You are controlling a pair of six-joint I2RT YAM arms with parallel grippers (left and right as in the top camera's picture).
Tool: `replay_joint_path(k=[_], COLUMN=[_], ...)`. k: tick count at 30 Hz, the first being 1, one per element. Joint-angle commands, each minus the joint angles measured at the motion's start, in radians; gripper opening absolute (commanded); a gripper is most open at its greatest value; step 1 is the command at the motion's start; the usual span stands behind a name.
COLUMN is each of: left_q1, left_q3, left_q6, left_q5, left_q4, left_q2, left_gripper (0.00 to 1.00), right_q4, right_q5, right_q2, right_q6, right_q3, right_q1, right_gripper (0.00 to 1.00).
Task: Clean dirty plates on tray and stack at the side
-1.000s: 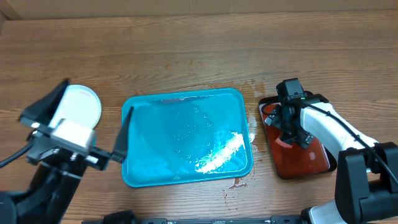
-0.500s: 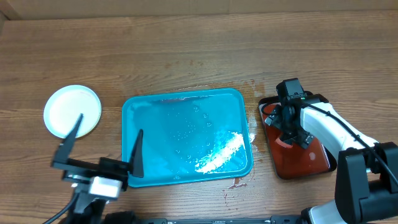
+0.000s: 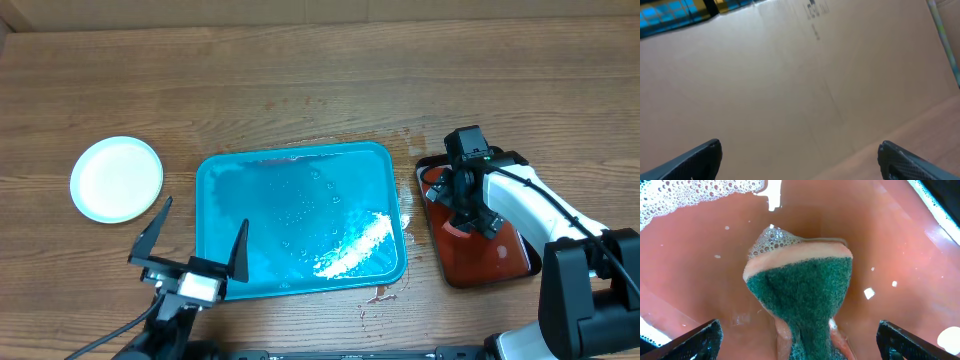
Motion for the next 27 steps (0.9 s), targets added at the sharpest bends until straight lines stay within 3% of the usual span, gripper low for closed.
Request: replay_joint_path(k=[1, 7, 15, 17, 20, 22, 27], left_q1=[-0.006, -0.006, -0.006, -0.006, -0.006, -0.006, -0.006], left_q3=[-0.068, -0.21, -0.263, -0.263, -0.263, -0.263, -0.263], left_q6=[0.0, -0.027, -0.118, -0.163, -0.369, -0.434, -0.458], left_q5=[-0.014, -0.014, -0.074, -0.103, -0.19, -0.2, -0.209], left_q4=[0.035, 0.15, 0.148, 0.117, -0.018, -0.097, -0.199], left_q2=[-0.014, -0.014, -0.014, -0.014, -0.014, -0.014, -0.014], left_gripper=[1.0, 1.0, 1.0, 1.0, 1.0, 1.0, 1.0], right_q4=[0.001, 0.001, 0.001, 0.001, 0.001, 0.001, 0.001], right_q5=[0.002, 0.002, 0.002, 0.002, 0.002, 0.002, 0.002], right_q2=[-0.003, -0.003, -0.003, -0.003, -0.003, -0.003, -0.003], right_q6=[-0.001, -0.001, -0.001, -0.001, -0.001, -0.001, -0.001], right_q3=[-0.001, -0.001, -0.001, -0.001, -0.001, -0.001, -0.001], right_q1=[-0.004, -0.004, -0.004, -0.004, -0.004, -0.004, -0.004], right_gripper=[1.0, 1.0, 1.0, 1.0, 1.0, 1.0, 1.0])
